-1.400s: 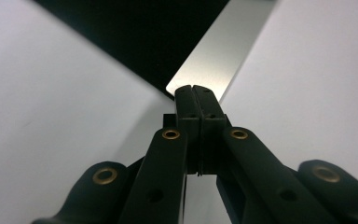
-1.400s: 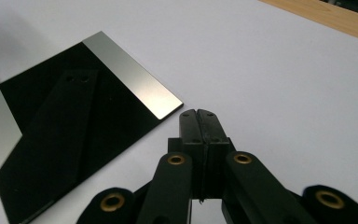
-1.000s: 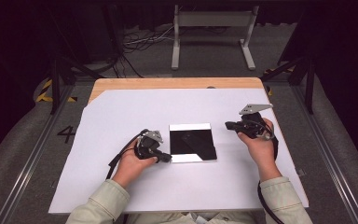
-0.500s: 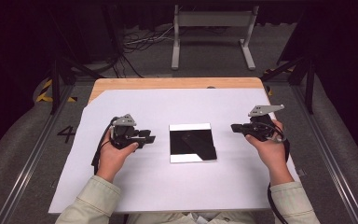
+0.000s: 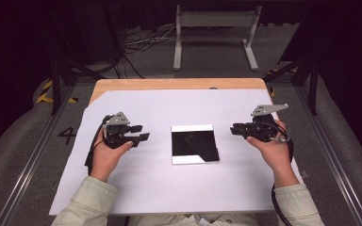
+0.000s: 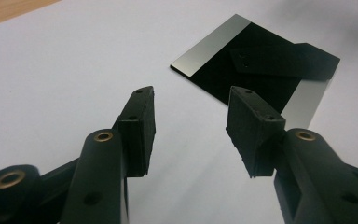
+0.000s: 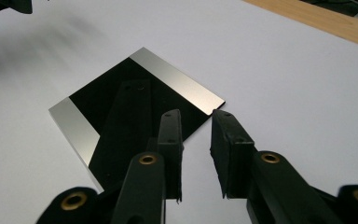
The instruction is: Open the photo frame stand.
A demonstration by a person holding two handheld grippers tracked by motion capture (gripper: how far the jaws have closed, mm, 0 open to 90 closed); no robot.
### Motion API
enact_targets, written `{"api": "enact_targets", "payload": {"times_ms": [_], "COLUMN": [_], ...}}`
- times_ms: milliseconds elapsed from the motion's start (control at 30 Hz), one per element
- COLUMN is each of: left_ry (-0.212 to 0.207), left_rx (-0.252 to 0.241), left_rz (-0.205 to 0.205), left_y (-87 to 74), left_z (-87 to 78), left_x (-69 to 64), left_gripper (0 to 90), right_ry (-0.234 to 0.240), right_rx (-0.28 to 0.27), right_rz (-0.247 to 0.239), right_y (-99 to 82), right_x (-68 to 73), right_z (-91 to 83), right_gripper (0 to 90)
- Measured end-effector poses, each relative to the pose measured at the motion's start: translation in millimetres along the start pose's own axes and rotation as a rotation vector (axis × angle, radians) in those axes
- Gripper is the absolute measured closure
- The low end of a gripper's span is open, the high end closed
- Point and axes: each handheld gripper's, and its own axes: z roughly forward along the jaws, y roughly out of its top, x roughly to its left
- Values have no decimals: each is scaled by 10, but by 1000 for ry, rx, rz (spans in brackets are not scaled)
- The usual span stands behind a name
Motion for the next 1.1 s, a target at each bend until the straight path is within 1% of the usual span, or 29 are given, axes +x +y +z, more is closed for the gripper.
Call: {"api": "enact_targets", "payload": {"times_ms": [100, 200, 267, 300, 367, 433, 467, 533, 600, 633, 833, 933, 1033, 1100], "left_ry": [4, 10, 9, 4, 4, 3, 2, 6, -1, 3, 7, 15, 9, 11], "left_rx": [1, 4, 9, 10, 12, 12, 10, 4, 3, 2, 1, 0, 1, 5], "left_rz": [0, 10, 13, 6, 6, 7, 8, 10, 3, 5, 14, 24, 21, 26], "left_y": [-5, -8, -9, -11, -11, -13, -15, -18, -21, -24, -30, -39, -43, -42], "left_z": [-16, -21, -19, -16, -14, -10, -8, -7, -12, -15, -38, -51, -54, -54], "left_x": [7, 21, 26, 22, 23, 28, 30, 35, 42, 47, 74, 98, 101, 102], "left_gripper": [515, 511, 498, 494, 488, 459, 459, 436, 434, 435, 422, 407, 405, 404], "right_ry": [11, 17, 17, 13, 12, 24, 24, 33, 34, 37, 50, 64, 71, 76], "right_rx": [8, 16, 59, 64, 68, 80, 80, 97, 115, 132, 147, 165, 179, 183], "right_rz": [-2, -6, -18, -22, -28, -37, -37, -38, -46, -53, -57, -70, -79, -82], "right_y": [15, 30, 60, 67, 76, 97, 97, 101, 97, 91, 83, 73, 67, 71], "right_x": [19, 35, 79, 93, 108, 152, 152, 175, 197, 214, 238, 273, 299, 308], "right_z": [2, -3, -5, -7, -11, -10, -10, 3, 19, 33, 37, 51, 64, 67], "right_gripper": [724, 716, 706, 706, 706, 706, 706, 706, 707, 707, 707, 706, 706, 706]}}
